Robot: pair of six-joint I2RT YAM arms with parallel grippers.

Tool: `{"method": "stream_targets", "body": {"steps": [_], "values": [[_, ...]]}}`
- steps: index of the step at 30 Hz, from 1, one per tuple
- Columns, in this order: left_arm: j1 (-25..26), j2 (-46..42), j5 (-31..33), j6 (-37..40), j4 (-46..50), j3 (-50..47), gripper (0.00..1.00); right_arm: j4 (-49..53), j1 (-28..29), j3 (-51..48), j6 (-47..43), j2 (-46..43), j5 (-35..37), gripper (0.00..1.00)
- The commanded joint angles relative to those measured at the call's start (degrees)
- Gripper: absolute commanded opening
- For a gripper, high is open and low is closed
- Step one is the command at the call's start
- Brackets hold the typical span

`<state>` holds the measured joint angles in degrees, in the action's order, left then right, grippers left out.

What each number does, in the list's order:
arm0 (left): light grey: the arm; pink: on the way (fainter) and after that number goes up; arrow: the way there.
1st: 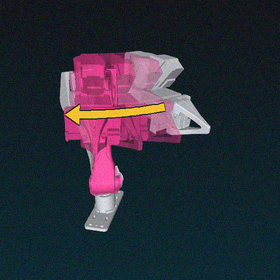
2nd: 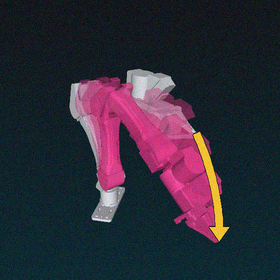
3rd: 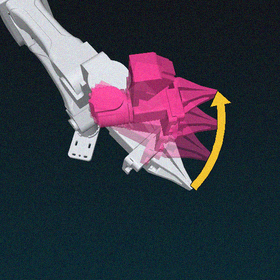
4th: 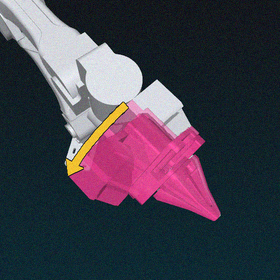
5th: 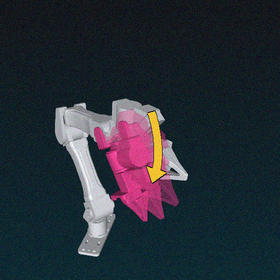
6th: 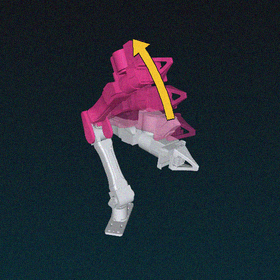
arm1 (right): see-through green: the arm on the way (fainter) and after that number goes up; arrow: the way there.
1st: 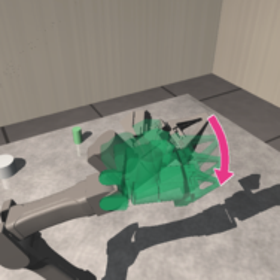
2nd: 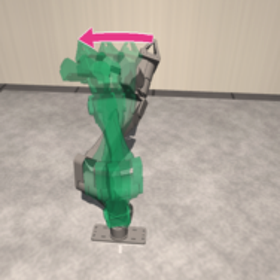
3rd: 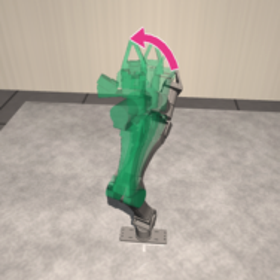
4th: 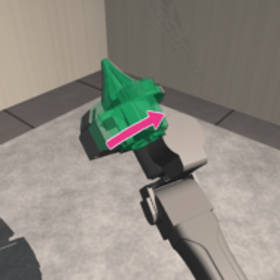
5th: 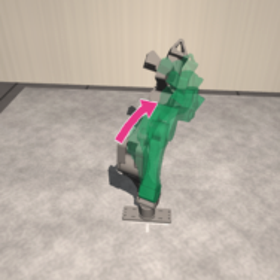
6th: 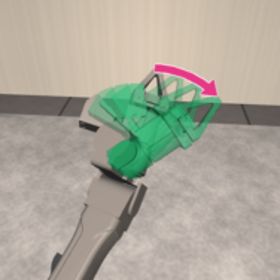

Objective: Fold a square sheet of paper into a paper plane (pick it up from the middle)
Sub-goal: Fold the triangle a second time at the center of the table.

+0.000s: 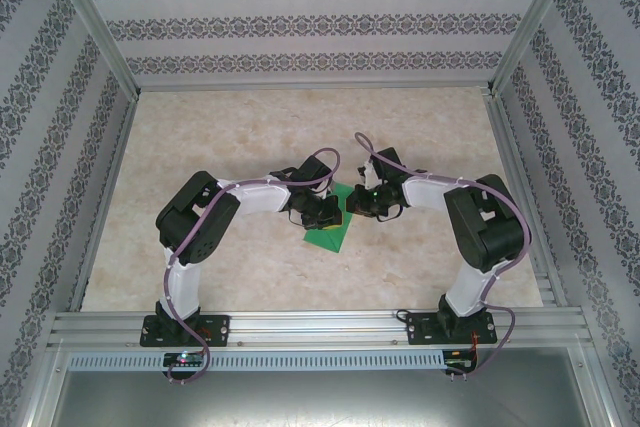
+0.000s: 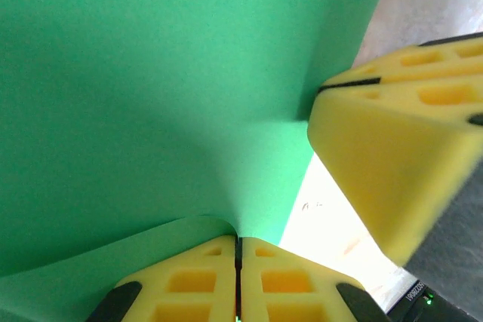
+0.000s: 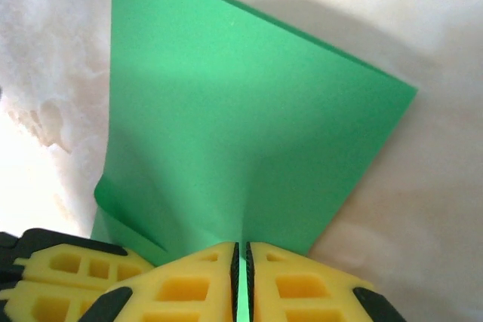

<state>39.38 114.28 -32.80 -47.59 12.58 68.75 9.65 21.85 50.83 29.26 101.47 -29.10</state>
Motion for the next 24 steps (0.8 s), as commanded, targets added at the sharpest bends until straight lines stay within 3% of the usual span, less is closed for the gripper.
{"method": "stream_targets", "body": {"steps": [1, 24], "values": [[0.7, 1.56, 0.15, 1.42, 1.22, 0.64, 0.09, 1.92, -0.62, 1.33, -2.01, 1.91, 1.41, 0.14], [0.67, 3.16, 0.86, 2.1, 3.7, 3.34, 0.1, 1.45, -0.29, -0.04, -3.0, 3.16, 1.16, 0.13]]}}
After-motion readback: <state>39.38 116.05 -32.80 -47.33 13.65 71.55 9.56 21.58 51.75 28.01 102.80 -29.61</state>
